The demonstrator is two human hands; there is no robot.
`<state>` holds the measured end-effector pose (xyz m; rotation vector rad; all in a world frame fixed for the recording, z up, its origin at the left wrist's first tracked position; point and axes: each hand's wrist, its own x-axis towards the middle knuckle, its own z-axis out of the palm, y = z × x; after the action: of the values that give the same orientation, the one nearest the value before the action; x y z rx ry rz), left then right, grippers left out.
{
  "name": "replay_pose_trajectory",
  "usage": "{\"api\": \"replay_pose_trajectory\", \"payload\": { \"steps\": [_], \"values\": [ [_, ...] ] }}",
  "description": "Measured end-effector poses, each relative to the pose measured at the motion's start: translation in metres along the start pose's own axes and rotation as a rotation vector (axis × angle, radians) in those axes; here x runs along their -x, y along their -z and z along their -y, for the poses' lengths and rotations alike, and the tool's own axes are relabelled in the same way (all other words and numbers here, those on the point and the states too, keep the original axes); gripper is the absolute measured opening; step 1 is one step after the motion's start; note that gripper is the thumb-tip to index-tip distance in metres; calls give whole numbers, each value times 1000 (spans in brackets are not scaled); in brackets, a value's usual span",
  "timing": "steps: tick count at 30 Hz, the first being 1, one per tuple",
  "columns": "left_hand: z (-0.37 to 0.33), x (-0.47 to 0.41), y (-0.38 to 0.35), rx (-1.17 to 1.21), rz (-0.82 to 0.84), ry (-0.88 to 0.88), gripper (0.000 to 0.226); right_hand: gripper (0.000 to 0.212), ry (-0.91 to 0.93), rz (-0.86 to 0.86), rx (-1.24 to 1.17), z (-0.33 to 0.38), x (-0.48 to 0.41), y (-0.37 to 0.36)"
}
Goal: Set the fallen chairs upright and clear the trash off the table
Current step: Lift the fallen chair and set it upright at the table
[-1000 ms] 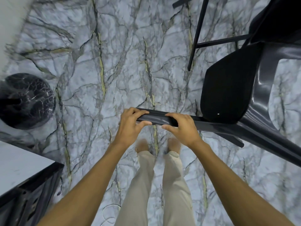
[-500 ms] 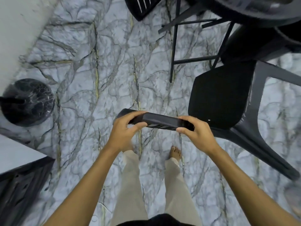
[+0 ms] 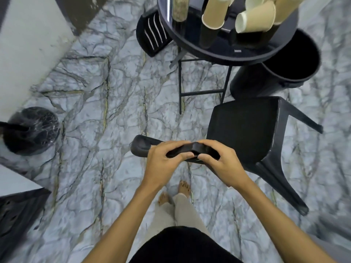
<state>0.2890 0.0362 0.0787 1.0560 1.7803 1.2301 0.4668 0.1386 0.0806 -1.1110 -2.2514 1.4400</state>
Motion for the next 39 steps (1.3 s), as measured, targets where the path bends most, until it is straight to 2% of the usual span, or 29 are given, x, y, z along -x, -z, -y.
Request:
{"api": "replay_pose_trajectory", "payload": {
  "steps": [7, 11, 14, 18, 23, 26, 30, 35, 39],
  "values": [
    [3, 18, 8, 61, 53, 30, 28, 28, 14, -41, -54, 11, 24, 29],
    [6, 34, 7, 79, 2, 59, 31, 31, 21, -33, -46, 6, 39, 41],
    [-7, 43, -11, 70, -49, 38, 28, 23, 39, -23, -12, 7, 49, 50],
    [-33, 53, -42, 38, -110, -15, 23, 34, 119, -66, 5, 19, 66, 62],
    [-80, 73, -105, -28, -149, -107, 24, 23, 252, -271, 73, 16, 99, 102],
    [-104, 89, -141, -118, -117, -135, 26, 13, 279, -330, 30, -2, 129, 136],
    [-118, 104, -169, -167, -88, -192, 28, 17, 278, -387, -2, -22, 162, 179],
    [-102, 109, -164, -45, -59, -107, 29, 30, 238, -422, -60, -47, 199, 225],
    [-91, 92, -157, -70, 52, -48, 41, 28, 155, -420, -71, -61, 214, 246]
  ]
}}
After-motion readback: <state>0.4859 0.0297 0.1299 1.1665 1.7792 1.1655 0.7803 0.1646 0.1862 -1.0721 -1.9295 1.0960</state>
